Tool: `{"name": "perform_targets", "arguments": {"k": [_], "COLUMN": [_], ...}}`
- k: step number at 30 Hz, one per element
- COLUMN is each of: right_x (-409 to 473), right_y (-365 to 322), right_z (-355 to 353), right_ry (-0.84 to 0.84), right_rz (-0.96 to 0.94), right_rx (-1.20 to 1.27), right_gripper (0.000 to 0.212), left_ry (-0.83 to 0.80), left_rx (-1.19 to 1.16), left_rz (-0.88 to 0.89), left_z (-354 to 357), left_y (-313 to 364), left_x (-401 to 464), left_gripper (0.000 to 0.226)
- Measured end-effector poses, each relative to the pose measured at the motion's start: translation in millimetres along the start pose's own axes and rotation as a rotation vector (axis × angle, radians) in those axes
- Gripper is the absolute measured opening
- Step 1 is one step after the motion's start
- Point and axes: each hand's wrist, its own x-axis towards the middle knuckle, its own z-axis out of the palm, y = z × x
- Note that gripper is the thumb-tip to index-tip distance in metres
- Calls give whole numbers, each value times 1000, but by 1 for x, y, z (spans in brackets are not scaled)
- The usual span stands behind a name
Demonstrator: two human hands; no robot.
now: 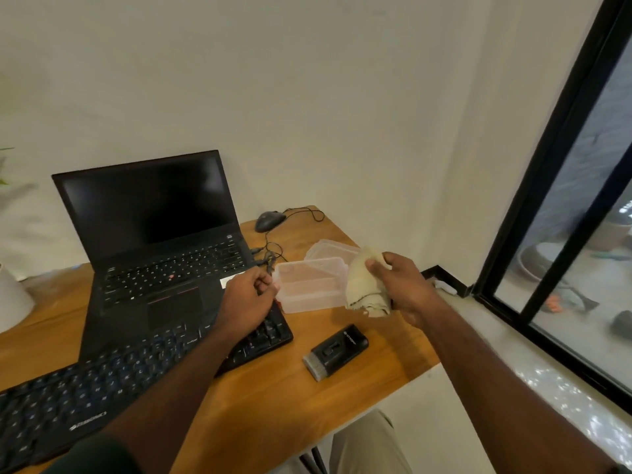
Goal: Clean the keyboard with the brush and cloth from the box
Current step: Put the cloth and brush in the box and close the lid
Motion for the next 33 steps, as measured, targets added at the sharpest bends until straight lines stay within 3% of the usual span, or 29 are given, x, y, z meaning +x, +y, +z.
{"name": "perform_targets", "arguments": {"k": [4,9,14,16,18,24,26,30,33], "right_x": [21,56,88,98,101,103,102,91,85], "right_y": [-23,-53,-56,-46,-39,-47,-46,-46,-51], "right_z": [23,63,82,87,91,96,98,96,91], "right_ry": [-116,-256,-494,-535,-513,-555,-490,-188,-252], "right_rz": [-128,-369,-177,-194,-205,-249,-297,-540,-494], "right_rx": [-28,-502,-721,-1041,-1207,-1253,-1302,-1394,-1331], "right_gripper": [25,19,22,27,35,40,37,37,25], "left_ry": [-6,-7,-42,-78,-127,-243,-259,-264,-248], "left_rx": [-14,-4,-5,-16,-4,72,83,102,116], "left_rz": [-33,-28,-36,-23,-23,-54,-77,-104,-117], "left_z": [-7,-17,-20,-19,-17,-8,-5,-1,0], "left_y": [-7,-20,-26,-27,-25,-25,-24,-19,-18], "left_x": [9,21,30,32,35,45,46,48,50], "left_gripper": [5,3,4,8,14,43,52,37,34]}}
